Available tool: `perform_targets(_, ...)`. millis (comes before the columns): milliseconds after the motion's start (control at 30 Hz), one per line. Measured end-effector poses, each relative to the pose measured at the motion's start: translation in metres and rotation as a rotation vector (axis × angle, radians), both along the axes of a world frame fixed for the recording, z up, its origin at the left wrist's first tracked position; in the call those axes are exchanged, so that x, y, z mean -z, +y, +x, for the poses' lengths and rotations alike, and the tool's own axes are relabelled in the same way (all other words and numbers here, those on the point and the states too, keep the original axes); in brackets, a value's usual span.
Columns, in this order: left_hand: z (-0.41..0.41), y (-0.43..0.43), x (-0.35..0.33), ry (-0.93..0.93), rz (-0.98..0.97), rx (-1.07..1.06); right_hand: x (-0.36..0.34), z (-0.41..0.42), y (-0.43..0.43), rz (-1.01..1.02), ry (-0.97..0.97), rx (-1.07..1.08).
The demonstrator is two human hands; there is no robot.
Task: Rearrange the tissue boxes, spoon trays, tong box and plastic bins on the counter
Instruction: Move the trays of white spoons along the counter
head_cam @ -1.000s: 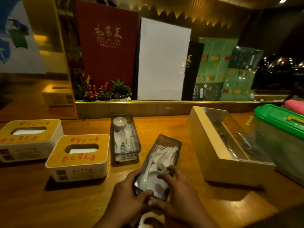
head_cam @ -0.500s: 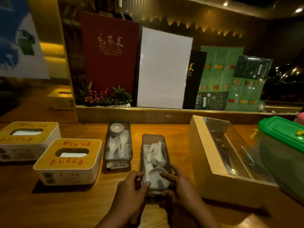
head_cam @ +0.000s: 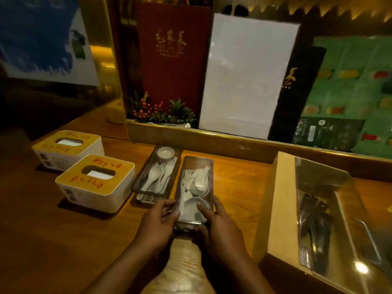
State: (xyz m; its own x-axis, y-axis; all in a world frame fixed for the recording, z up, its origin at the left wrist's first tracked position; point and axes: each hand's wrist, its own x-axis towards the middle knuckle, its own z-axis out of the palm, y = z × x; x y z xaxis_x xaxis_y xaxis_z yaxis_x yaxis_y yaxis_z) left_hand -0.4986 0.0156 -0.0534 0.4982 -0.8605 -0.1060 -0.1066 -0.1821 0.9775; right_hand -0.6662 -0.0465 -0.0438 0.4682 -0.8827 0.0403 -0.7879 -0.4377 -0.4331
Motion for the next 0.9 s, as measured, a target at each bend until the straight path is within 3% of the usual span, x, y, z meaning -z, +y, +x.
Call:
perform_targets(300,-0.004,-0.002,0.003,-0.046,0.028,-0.053,0.003,0.002,0.003,-0.001,-0.025,-0.035)
perform_targets(533,-0.008,-0.002,-0.006,-0.139,0.068,-0.089,-0.017,-0.016,0.027,0.133,0.027,-0.14)
perform_targets(700,-0.022,0.015,-0.016,-0.252,0.079,-0.182,-0.066,-0.071,0.059,0.057,-0.2,-0.235)
perform_targets(900,-0.09,0.058,-0.048,-0.466,-0.06,-0.094,-0.11,-0.154,0.087,-0.174,-0.528,-0.038)
